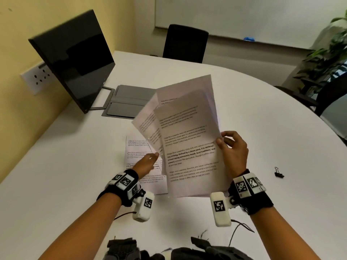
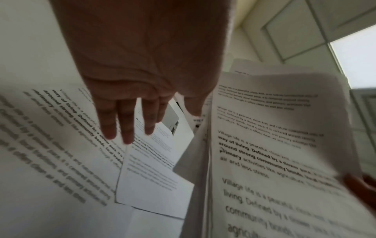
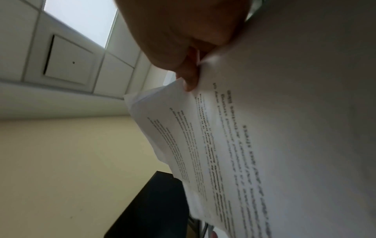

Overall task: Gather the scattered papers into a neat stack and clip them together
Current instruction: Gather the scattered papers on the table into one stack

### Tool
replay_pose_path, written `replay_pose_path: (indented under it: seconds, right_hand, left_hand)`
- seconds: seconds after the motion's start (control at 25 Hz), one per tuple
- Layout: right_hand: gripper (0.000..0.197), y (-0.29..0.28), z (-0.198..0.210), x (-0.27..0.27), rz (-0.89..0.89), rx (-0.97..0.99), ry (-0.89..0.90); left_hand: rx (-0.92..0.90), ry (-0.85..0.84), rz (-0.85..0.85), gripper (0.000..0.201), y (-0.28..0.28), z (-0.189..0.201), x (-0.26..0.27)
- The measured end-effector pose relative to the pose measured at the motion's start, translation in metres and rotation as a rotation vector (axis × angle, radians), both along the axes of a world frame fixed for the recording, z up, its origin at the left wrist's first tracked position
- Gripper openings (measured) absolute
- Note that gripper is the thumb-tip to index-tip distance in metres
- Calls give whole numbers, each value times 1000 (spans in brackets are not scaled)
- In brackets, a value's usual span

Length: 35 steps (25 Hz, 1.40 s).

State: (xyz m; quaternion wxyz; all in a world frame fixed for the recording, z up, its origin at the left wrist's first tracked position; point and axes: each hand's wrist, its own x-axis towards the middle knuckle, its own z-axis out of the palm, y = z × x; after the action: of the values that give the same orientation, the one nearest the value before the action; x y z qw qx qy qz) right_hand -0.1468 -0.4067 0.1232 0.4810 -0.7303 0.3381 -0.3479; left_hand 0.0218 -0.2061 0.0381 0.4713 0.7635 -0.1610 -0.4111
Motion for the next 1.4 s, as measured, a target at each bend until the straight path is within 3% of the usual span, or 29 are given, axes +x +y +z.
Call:
replay_pose_path:
  seconds: [0.08,0.16,0.32,0.52,0.72,0.96,1.0,1.16,1.24,1.4]
  right_hand:
    - [15,0,-8,-4,25,92,-7]
    - [17,1,-16,-11,55,166,8]
    - [23,6,-25,-20,111,188,12]
    - [42,15,-32,-19,142,171,10]
    - [27,19,-35,-7,130,222,-87]
    - [48,17,-44,3,174,284,-211]
    - [52,18,-46,3,190,307,-227]
    - [64,21,-55,1,202,363,-238]
    - [66,22,-55,1,203,373,-236]
    - [65,20,-57,-1,201,377,-259]
  left_hand:
    - [-141,194,49,48,0,5,-9]
    - [-301,250,204,45,-2,7,-12]
    - [-335,54,270,38,-5,18,-12]
    - [-416,-53,240,49,-9,38,-16]
    - [-523,-174,241,20,-13,61,-22]
    - [-579,-336,287,15,-16,66,-19]
    - [-601,-344,283,23,-15,64,-18]
    - [-616,-408,290,97,-13,60,-13]
    - [-622,-416,260,103,-12,61,-11]
    - [-631,-389,195,84,-14,62,-14]
